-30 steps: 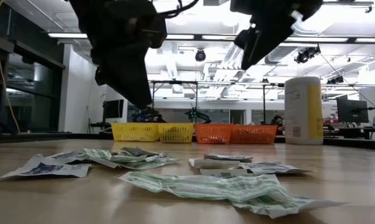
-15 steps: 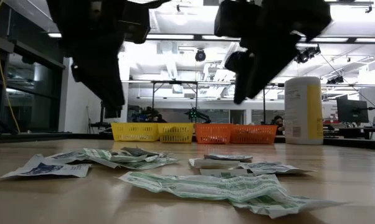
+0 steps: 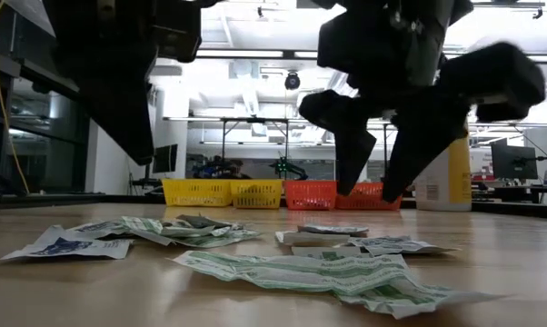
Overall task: Pick & Place First Aid Supplies
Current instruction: Put the gray packet into the right yellow bin
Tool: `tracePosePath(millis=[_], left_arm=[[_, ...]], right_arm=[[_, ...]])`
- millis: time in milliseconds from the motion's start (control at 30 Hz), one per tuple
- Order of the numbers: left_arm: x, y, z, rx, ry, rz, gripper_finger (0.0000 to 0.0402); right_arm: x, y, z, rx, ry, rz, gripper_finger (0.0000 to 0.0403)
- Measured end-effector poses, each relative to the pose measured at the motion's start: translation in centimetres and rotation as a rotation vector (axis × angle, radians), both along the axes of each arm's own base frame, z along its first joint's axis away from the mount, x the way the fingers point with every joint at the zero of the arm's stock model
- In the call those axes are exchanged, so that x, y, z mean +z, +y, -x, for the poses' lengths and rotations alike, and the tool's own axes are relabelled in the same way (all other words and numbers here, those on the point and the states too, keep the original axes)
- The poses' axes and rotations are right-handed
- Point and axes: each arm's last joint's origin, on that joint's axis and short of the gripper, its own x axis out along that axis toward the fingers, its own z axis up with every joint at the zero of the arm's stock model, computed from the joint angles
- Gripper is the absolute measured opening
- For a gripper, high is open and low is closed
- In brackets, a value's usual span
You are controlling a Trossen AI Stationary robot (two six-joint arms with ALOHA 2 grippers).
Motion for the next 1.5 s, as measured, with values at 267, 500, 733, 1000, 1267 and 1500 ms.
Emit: tracePosePath(millis=[267, 500, 733, 1000, 1267, 1500], left_arm=[[-0.1, 0.1, 0.1, 0.001, 0.017, -0.003, 0.0119], [-0.1, 0.1, 0.1, 0.001, 0.016, -0.003, 0.0119], [-0.1, 0.1, 0.2, 0.014, 0.027, 0.003, 0.0119], [-0.1, 0.2, 0.3, 0.021, 0.037, -0.003, 0.0119], [-0.2, 0.2, 0.3, 0.023, 0.039, -0.009, 0.0119], [-0.2, 0.2, 0.3, 0.026, 0.035, -0.015, 0.0119]], right_arm=[[-0.5, -0.3, -0.4, 0.129, -0.030, 0.067, 0.0189], [-1.5, -1.0, -1.3, 0.161, -0.058, 0.073, 0.0178], [-3.0, -0.9, -1.4, 0.196, -0.009, 0.061, 0.0165], [-3.2, -1.5, -1.1, 0.138, 0.046, 0.048, 0.0130], [-5.5, -1.8, 0.8, 0.063, 0.103, -0.028, 0.0069], [-6.2, -1.7, 1.4, -0.010, 0.104, -0.060, 0.0026]])
